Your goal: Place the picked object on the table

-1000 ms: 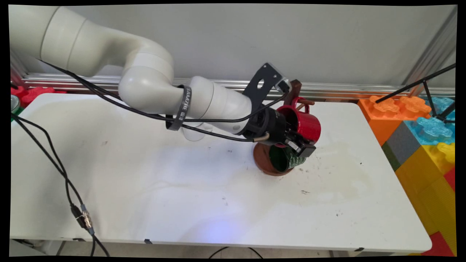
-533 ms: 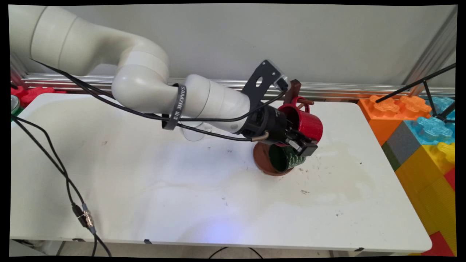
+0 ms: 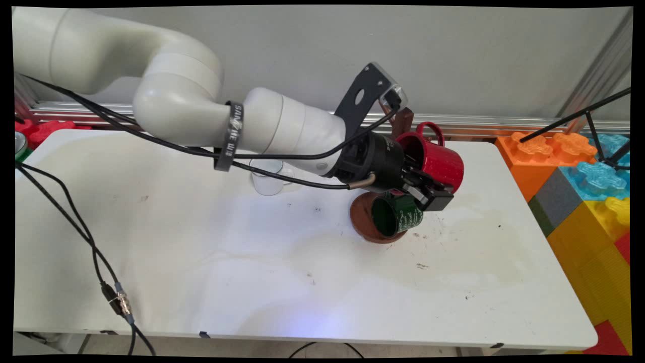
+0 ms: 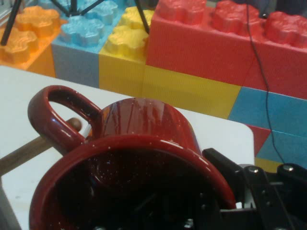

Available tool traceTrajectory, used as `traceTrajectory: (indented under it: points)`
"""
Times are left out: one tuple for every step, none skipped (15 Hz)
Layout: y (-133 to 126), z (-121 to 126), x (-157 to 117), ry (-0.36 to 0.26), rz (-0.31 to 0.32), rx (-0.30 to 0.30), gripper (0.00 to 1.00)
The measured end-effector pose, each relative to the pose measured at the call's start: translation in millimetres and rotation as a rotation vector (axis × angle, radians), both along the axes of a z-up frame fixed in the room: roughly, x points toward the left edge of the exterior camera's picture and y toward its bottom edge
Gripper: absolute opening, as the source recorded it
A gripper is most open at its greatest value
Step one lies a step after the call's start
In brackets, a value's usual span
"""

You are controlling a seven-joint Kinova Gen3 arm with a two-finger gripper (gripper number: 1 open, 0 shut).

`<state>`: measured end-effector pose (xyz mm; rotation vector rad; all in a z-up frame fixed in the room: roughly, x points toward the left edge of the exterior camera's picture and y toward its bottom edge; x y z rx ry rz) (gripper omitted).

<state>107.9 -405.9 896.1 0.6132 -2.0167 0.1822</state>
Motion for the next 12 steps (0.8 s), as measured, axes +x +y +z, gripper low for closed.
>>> traceTrajectory:
  points:
    - [2.5, 3.2, 0.3, 0.004, -0.009, -0.003, 0.0]
    - [5.1, 6.0, 1.0, 0.007, -0.017, -0.005, 0.0]
    - [8.2, 9.0, 1.9, 0.01, -0.026, -0.008, 0.0]
    - [11.4, 11.9, 3.2, 0.011, -0.035, -0.01, 0.0]
    - [15.0, 14.7, 5.1, 0.01, -0.044, -0.012, 0.0]
    - [18.1, 17.2, 7.2, 0.008, -0.052, -0.014, 0.0]
    - [21.2, 20.1, 10.1, 0.005, -0.061, -0.017, 0.0]
    - [24.4, 23.2, 13.9, 0.001, -0.07, -0.02, 0.0]
    - [27.0, 25.8, 17.3, -0.004, -0.076, -0.023, 0.0]
    - [29.7, 29.0, 22.0, -0.011, -0.085, -0.026, 0.0]
    - [32.4, 32.4, 27.4, -0.018, -0.092, -0.031, 0.0]
    - [34.5, 34.9, 32.1, -0.027, -0.099, -0.034, 0.0]
